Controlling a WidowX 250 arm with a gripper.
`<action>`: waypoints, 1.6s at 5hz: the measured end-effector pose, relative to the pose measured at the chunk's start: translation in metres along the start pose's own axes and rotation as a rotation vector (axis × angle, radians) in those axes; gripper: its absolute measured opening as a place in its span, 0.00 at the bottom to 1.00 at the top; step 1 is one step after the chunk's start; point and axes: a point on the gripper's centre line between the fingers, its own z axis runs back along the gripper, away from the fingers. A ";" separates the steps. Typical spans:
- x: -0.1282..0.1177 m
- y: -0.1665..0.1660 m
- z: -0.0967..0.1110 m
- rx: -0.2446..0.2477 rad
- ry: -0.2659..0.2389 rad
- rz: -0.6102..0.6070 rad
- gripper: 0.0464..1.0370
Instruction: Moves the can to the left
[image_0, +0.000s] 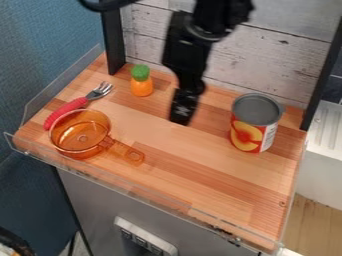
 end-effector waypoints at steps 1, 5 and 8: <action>-0.039 0.006 0.008 0.011 0.016 -0.076 0.96; -0.127 -0.013 -0.013 0.020 -0.082 -0.173 0.96; -0.131 -0.043 -0.032 0.049 -0.051 -0.143 0.96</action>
